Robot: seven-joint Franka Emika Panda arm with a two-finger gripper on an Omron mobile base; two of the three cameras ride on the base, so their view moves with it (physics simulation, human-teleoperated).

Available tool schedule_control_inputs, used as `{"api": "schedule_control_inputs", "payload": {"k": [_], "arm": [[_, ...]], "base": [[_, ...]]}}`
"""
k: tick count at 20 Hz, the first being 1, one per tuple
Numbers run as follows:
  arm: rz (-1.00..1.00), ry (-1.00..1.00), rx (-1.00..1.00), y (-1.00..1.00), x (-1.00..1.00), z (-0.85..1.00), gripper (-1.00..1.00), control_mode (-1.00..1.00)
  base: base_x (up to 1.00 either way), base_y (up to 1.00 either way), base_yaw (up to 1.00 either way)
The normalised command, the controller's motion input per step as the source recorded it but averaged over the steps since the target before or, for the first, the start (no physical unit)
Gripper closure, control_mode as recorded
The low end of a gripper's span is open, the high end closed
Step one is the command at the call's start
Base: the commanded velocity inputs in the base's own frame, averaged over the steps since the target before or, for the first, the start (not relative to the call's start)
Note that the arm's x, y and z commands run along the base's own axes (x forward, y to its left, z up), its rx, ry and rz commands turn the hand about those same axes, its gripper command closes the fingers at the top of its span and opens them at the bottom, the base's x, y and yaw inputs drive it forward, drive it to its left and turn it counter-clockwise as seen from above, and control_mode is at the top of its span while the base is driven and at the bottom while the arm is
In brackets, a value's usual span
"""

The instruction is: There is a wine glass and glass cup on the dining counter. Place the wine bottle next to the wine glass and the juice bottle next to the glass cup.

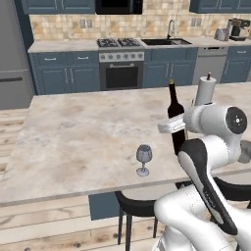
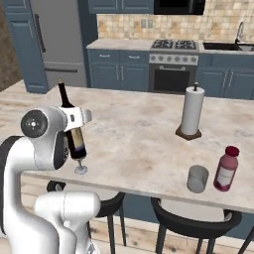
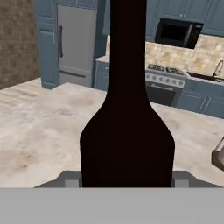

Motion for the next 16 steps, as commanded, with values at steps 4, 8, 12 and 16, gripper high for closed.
{"api": "schedule_control_inputs", "payload": {"k": [4, 8, 12, 16], "arm": [[0.30, -0.16, 0.00, -0.46, 0.18, -0.17, 1.00, -1.00], [0.29, -0.29, 0.02, -0.43, 0.10, -0.25, 1.00, -1.00], [0.24, -0.23, 0.00, -0.31, 0.12, -0.31, 1.00, -1.00], [0.17, -0.05, 0.00, -0.26, 0.28, -0.21, 1.00, -1.00]], "base": [[0.00, 0.00, 0.00], [0.00, 0.00, 0.00], [0.00, 0.00, 0.00], [0.00, 0.00, 0.00]]}}
